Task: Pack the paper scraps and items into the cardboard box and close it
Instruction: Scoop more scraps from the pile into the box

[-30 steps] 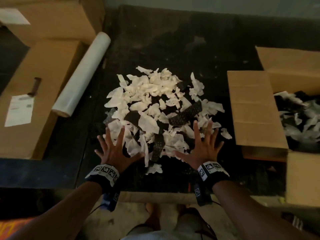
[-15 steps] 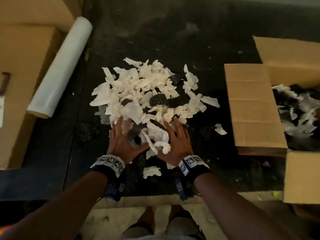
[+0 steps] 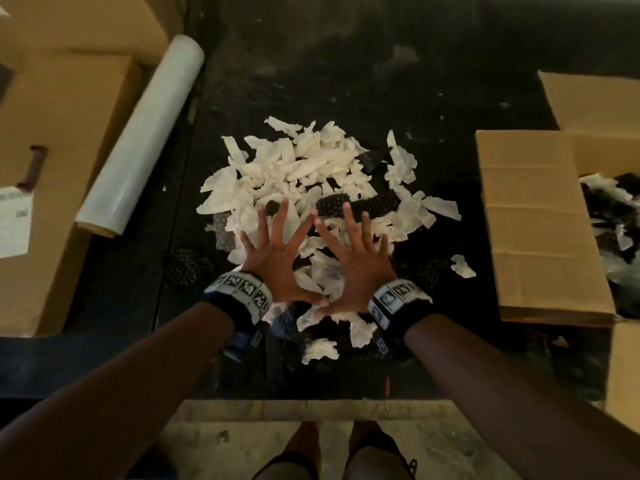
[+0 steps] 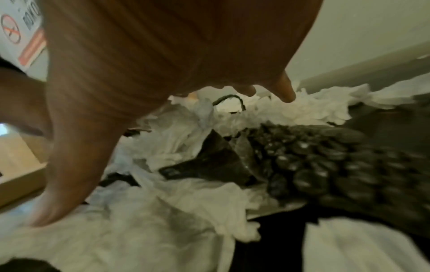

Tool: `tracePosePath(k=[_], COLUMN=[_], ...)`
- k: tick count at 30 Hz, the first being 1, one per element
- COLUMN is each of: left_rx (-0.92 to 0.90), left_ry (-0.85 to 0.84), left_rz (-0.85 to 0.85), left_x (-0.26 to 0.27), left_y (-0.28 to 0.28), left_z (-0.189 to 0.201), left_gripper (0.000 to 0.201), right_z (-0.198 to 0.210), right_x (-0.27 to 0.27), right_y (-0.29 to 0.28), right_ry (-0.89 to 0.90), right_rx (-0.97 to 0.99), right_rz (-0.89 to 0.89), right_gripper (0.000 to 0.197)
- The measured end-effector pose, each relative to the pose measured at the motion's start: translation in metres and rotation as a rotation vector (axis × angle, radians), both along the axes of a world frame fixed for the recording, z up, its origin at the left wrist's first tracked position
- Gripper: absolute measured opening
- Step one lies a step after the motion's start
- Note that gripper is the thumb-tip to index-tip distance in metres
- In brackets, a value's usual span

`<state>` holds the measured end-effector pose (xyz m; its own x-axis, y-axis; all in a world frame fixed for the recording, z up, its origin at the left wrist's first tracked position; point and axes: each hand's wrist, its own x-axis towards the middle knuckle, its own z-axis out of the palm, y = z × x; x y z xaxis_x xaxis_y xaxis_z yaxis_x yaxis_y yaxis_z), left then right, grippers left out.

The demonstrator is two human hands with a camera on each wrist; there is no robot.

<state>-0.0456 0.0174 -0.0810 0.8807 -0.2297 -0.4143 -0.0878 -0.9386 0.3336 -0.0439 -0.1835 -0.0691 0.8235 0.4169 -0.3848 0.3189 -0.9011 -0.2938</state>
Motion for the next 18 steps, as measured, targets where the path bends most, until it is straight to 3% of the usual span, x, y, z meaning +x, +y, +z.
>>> tracePosePath(k=[3,5,11,18], left_rx=[0.112,0.186,0.118,0.112], left_ry=[0.188,0.221,0.088,-0.016], left_rz=[-0.043,-0.084,-0.025,0.054], left_x=[0.014,0.013,-0.003,-0.017], left_y=[0.003,0.003,0.006,0.003], left_z=[-0.022,-0.034,-0.047,-0.054], left_gripper=[0.164,0.166,0.156,0.131], right_z=[-0.017,-0.028,-0.045,-0.064], right_x=[0.025,0.031,0.032,0.018], right_y=[0.014,0.018,0.006,0.001], right_ry=[0.084,0.126,0.143,0.007], right_rx=[-0.083,-0.111,-0.087,-0.012], right_rz=[0.036,0.057,0.077,-0.019], right_gripper=[0.164,0.164,0.153,0.121])
